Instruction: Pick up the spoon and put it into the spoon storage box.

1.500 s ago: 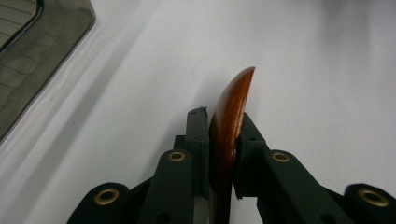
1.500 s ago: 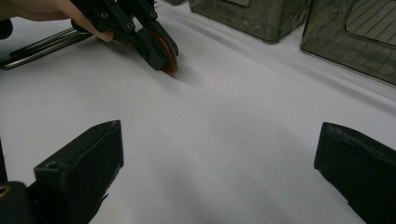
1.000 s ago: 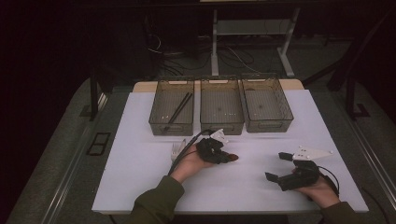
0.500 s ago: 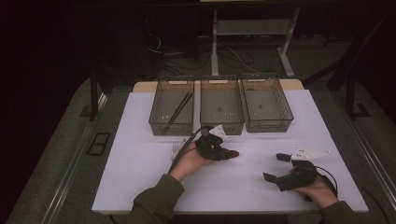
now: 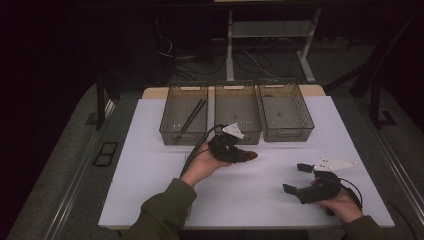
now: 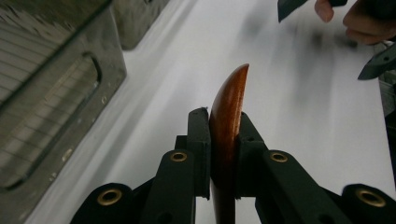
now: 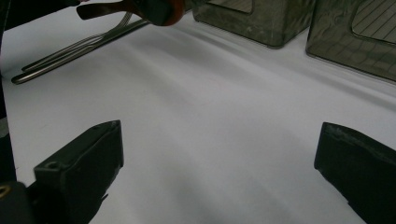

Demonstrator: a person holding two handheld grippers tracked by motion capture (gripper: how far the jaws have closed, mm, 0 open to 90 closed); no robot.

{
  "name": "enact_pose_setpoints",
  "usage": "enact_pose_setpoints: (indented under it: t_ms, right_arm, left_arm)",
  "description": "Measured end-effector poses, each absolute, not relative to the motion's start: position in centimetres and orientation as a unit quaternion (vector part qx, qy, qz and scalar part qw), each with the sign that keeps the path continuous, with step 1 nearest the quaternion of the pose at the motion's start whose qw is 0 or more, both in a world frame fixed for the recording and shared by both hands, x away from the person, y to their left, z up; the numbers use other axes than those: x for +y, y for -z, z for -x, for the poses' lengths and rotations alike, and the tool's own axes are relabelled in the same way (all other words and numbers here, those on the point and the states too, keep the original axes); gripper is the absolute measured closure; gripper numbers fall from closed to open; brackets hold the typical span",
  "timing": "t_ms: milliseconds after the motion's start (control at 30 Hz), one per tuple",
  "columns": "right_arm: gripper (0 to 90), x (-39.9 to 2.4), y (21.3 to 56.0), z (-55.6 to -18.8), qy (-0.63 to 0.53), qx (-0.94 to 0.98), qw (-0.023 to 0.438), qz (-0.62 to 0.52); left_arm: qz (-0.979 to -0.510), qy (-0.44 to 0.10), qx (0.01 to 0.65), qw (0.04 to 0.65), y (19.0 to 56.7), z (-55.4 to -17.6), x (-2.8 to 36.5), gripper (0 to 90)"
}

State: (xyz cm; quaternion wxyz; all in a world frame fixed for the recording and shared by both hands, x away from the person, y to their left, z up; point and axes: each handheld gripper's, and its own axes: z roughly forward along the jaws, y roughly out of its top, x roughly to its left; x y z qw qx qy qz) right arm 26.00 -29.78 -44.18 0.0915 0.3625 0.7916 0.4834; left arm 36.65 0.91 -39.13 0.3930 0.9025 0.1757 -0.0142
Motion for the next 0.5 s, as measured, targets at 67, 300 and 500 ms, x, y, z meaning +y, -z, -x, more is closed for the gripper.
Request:
enact_pose_setpoints:
  t_ms: [67, 300, 500]
  right_arm:
    - [0.8, -29.8, 44.1, -26.0, -0.484, 0.791, 0.092, -0.364]
    - [0.8, -29.9, 44.1, -26.0, -0.484, 0.79, 0.092, -0.364]
    - [0.8, -29.9, 44.1, -26.1, -0.486, 0.789, 0.09, -0.366]
  left_arm:
    - [-0.902, 0.012, 0.175, 0.395, 38.7, -36.8, 0.8, 79.4]
    - [-0.897, 0.009, 0.179, 0.403, 37.4, -37.8, 0.8, 79.4]
    - [-0.89, 0.006, 0.193, 0.413, 36.6, -38.9, 0.9, 79.4]
